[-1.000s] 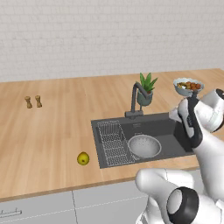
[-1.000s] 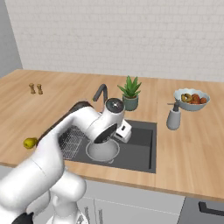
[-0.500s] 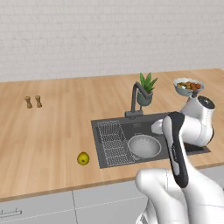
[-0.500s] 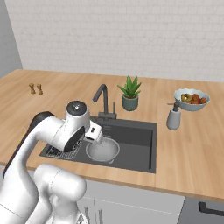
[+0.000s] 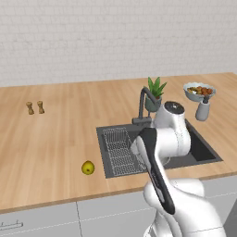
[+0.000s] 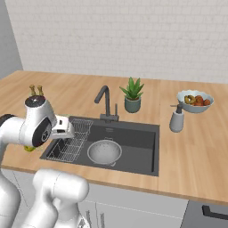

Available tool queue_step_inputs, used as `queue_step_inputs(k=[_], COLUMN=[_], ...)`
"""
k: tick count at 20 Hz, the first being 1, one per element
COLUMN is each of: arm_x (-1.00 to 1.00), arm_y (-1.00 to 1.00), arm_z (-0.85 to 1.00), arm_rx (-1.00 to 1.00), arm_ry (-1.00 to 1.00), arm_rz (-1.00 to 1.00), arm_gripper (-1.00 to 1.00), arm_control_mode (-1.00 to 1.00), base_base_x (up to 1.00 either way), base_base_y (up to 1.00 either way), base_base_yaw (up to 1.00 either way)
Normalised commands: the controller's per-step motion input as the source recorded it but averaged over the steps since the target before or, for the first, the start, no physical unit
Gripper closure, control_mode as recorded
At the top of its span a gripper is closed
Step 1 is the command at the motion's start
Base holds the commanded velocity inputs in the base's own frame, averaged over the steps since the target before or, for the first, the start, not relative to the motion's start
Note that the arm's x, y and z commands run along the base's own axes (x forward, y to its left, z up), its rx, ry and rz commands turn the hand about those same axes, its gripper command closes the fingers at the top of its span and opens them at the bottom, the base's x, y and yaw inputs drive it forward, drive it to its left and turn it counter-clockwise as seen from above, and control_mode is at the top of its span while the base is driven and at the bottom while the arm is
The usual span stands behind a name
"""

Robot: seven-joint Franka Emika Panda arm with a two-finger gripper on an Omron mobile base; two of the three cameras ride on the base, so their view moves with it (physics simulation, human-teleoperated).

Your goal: Put the colander in the sink, put the pear in the colander, and turn on the sink faucet and pour water over the colander.

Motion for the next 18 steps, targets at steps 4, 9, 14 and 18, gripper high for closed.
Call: queue_step_inputs(k=[4, 9, 14, 18], arm_x=[0.76, 0.57, 0.49, 0.16], arm_y=[1.0, 0.63, 0.54, 0.39], arm_z=[0.09, -0.41, -0.41, -0.14], arm_rx=[-0.21, -0.01, -0.05, -0.02], arm_ry=[0.22, 0.08, 0.2, 0.18], arm_rz=[0.22, 0.04, 0.0, 0.0], arm_gripper=[-1.0, -1.0, -1.0, -1.0], arm_control_mode=[-1.0, -1.0, -1.0, -1.0], base_base_x=[0.0, 0.0, 0.0, 0.0], base_base_y=[0.0, 0.0, 0.0, 0.0], base_base_yaw=[0.0, 0.0, 0.0, 0.0])
